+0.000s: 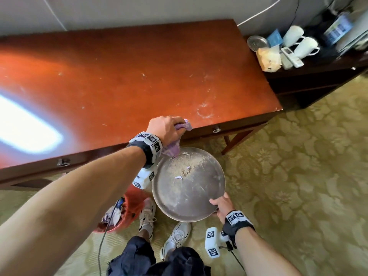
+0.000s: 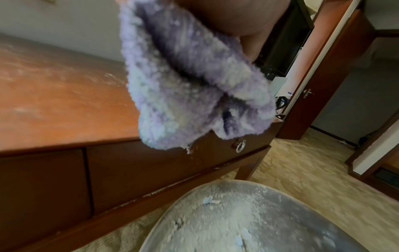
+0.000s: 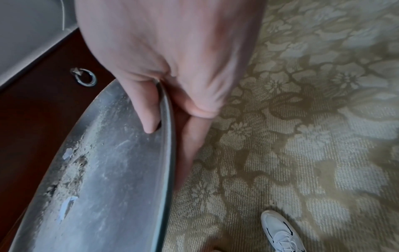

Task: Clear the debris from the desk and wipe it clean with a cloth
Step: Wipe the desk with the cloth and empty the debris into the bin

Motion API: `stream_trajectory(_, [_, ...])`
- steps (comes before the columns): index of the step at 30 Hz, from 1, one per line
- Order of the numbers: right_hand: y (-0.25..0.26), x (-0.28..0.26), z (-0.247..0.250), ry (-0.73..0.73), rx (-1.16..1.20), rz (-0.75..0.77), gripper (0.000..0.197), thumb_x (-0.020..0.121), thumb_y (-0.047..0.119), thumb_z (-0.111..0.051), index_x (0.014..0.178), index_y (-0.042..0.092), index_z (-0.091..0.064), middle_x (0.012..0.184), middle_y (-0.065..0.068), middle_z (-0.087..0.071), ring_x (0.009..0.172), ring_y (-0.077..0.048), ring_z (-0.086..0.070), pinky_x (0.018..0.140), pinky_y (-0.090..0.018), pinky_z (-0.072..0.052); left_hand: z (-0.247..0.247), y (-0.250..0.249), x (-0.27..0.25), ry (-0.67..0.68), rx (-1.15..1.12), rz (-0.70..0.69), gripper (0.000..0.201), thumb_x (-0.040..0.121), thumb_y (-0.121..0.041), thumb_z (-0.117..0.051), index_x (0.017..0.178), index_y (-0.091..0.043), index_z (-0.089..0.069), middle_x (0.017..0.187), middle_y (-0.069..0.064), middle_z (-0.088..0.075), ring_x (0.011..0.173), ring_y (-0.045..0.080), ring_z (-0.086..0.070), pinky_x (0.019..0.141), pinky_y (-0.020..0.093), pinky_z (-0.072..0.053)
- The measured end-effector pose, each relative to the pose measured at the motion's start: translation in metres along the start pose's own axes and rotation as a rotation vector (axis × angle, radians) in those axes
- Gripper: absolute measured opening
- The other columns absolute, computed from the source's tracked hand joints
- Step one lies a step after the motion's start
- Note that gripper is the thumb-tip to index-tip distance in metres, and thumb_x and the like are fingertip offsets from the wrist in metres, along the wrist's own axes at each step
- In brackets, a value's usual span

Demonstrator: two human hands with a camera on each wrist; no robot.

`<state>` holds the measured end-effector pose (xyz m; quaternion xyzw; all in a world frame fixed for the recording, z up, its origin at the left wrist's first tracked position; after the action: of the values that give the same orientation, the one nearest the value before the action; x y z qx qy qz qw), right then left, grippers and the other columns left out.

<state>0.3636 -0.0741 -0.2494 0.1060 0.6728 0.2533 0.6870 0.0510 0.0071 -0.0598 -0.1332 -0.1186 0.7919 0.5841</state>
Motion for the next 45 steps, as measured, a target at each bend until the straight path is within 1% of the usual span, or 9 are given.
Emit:
stream_trajectory(3, [0.004,-0.008,-0.009,0.018,-0.056,0.007,0.066,0.087,-0.018,-0.048,0.143,0.015,-0.039,0.139,-0.013,-0.052,0.111,-0.033,-0.05,0.067,-0.037,-0.047,0.021,0.008,0.001,-0.071,0.033,-0.001,0.025,0.092,-0.047,-0.051,0.109,-0.036,-0.067,0.101,-0.007,-0.072,0.088,0.019,-0.067,0.072,0.03,-0.055])
stream_trajectory(8, [0.011,-0.015,-0.024,0.045,-0.117,0.026,0.063,0.087,-0.017,-0.048,0.141,0.014,-0.042,0.136,-0.014,-0.054,0.11,-0.034,-0.053,0.062,-0.034,-0.045,0.037,0.036,0.001,-0.083,0.089,0.053,0.027,0.095,-0.044,-0.046,0.114,-0.034,-0.062,0.106,-0.006,-0.068,0.094,0.018,-0.064,0.075,0.034,-0.055])
stream_trajectory(14, [0.018,-0.018,-0.044,0.068,-0.136,0.047,0.064,0.085,-0.018,-0.049,0.139,0.017,-0.047,0.128,-0.011,-0.059,0.105,-0.03,-0.055,0.067,-0.034,-0.045,0.04,0.08,-0.014,-0.047,0.134,0.144,0.027,0.096,-0.042,-0.047,0.115,-0.03,-0.062,0.107,-0.003,-0.067,0.096,0.021,-0.064,0.072,0.03,-0.051])
stream_trajectory(17, [0.023,-0.013,-0.057,0.091,-0.183,0.067,0.063,0.086,-0.017,-0.05,0.138,0.018,-0.049,0.125,-0.012,-0.061,0.102,-0.032,-0.058,0.076,-0.044,-0.051,0.041,0.102,-0.032,-0.054,0.12,0.198,0.024,0.096,-0.041,-0.047,0.113,-0.032,-0.062,0.107,-0.005,-0.067,0.092,0.02,-0.064,0.071,0.03,-0.052])
stream_trajectory(20, [0.022,-0.013,-0.074,0.136,-0.23,0.061,0.064,0.086,-0.016,-0.05,0.139,0.019,-0.047,0.13,-0.012,-0.059,0.113,-0.036,-0.055,0.085,-0.054,-0.052,0.042,0.128,-0.062,-0.058,0.096,0.294,0.02,0.094,-0.041,-0.046,0.107,-0.036,-0.06,0.101,-0.004,-0.069,0.087,0.02,-0.064,0.07,0.03,-0.052])
stream_trajectory(25, [0.016,-0.016,-0.106,0.198,-0.39,0.088,0.057,0.086,-0.016,-0.05,0.132,0.017,-0.051,0.122,-0.013,-0.062,0.111,-0.038,-0.057,0.094,-0.065,-0.046,0.041,0.175,-0.128,-0.037,0.092,0.448,0.024,0.095,-0.046,-0.051,0.115,-0.038,-0.061,0.101,-0.003,-0.07,0.084,0.019,-0.064,0.062,0.025,-0.046])
stream_trajectory(29, [0.001,-0.028,-0.136,0.229,-0.495,0.103,0.05,0.086,-0.017,-0.049,0.123,0.016,-0.053,0.117,-0.013,-0.063,0.11,-0.038,-0.057,0.095,-0.065,-0.046,0.034,0.211,-0.186,-0.017,0.037,0.558,0.023,0.092,-0.042,-0.055,0.111,-0.035,-0.065,0.103,0.003,-0.072,0.09,0.025,-0.067,0.071,0.03,-0.053])
stream_trajectory(36, [-0.047,-0.028,-0.19,0.265,-0.684,0.093,0.043,0.083,-0.012,-0.053,0.107,0.024,-0.057,0.114,-0.009,-0.067,0.106,-0.036,-0.062,0.091,-0.066,-0.047,0.014,0.272,-0.289,-0.053,-0.069,0.75,0.024,0.091,-0.04,-0.056,0.11,-0.031,-0.068,0.109,0.003,-0.071,0.102,0.028,-0.064,0.072,0.028,-0.041])
stream_trajectory(45, [-0.103,-0.042,-0.265,0.206,-0.862,0.156,0.05,0.085,-0.008,-0.055,0.126,0.022,-0.051,0.119,-0.007,-0.063,0.107,-0.035,-0.061,0.083,-0.055,-0.055,-0.054,0.35,-0.382,0.03,-0.144,0.856,0.023,0.09,-0.039,-0.056,0.105,-0.027,-0.068,0.107,0.004,-0.071,0.101,0.029,-0.064,0.078,0.034,-0.049])
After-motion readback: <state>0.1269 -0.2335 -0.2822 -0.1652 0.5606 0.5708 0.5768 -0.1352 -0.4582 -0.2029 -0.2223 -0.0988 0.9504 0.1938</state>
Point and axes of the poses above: each hand's wrist, its own x-axis towards the middle knuckle, its own z-axis out of the back of the hand, y = z × x, the point moved 8 cm from there along x, towards the middle knuckle
